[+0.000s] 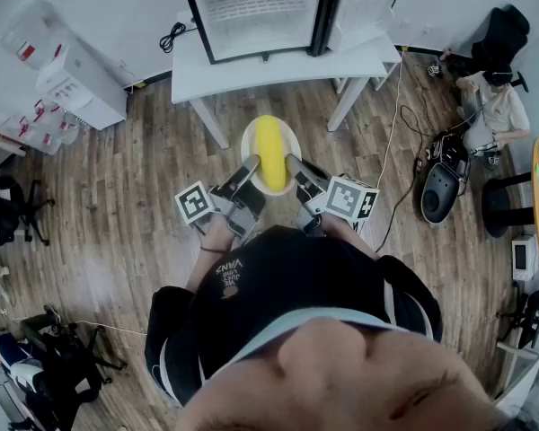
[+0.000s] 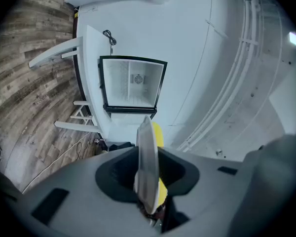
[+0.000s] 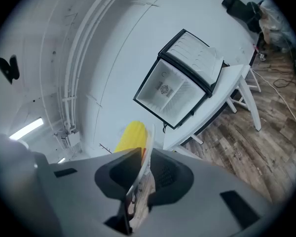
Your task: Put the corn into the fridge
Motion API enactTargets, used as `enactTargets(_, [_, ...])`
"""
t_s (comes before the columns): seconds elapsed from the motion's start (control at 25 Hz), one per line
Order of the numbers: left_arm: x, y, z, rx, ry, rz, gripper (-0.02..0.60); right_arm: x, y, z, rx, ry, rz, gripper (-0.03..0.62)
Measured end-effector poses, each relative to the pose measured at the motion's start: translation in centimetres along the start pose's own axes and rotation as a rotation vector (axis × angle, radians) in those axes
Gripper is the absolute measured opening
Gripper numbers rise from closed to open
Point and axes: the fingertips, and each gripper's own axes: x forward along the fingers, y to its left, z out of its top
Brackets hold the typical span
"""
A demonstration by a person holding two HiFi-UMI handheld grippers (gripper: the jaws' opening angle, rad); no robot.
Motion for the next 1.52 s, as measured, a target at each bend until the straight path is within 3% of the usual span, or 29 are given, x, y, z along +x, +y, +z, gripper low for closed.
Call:
enactTargets(0.6, [-0.2, 0.1, 0.9, 0.001, 0.014, -0.019, 0.1, 0.7, 0.3, -0.2, 0.01, -0.035, 0.005, 0.055])
enactTargets(1.2, [-1.1, 1.0, 3.8, -0.029, 0.07, 0.006, 0.1, 3.6, 0.2, -1.3, 0.045, -0.075, -0.043, 0.055])
enactTargets(1.52, [-2.2, 1.6, 3.5, -0.044, 0.092, -0.004, 0.1, 3.3, 0.2, -2.5, 0.031, -0.089, -0.061, 0.055])
